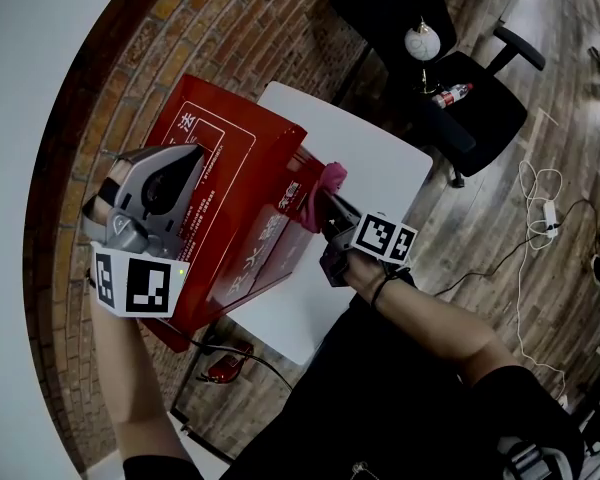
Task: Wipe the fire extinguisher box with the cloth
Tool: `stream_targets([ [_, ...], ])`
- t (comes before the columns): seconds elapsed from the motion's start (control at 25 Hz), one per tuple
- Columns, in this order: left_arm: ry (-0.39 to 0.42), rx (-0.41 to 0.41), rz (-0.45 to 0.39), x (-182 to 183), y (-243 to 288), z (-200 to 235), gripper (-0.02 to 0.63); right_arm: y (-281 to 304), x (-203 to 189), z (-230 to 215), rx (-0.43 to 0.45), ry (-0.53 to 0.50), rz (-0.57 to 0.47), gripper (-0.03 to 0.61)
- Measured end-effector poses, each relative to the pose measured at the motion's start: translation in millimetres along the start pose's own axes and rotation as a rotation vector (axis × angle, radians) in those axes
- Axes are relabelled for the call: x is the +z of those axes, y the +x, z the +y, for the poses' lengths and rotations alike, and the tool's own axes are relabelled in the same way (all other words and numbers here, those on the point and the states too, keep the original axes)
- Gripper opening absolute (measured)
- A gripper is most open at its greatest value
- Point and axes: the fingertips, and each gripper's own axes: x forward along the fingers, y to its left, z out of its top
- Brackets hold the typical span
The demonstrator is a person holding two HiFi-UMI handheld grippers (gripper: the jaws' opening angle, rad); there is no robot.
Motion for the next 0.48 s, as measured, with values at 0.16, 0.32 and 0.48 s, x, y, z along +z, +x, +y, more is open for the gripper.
stream_targets([
  [0.16, -0.002, -0.001, 0.001, 0, 0, -1, 0.020, 1, -1, -6, -0.013, 0.002, 0.002, 0.061],
  [0.32, -0.004, 0.000, 0.001, 0, 0, 0, 0.020, 4, -2, -17, -0.031, 0.014, 0.004, 0.061],
  [0.48, 0.014, -0.007, -0.001, 1, 1, 0, 0.020, 6, -4, -27, -0.045, 0.009, 0.003, 0.061],
])
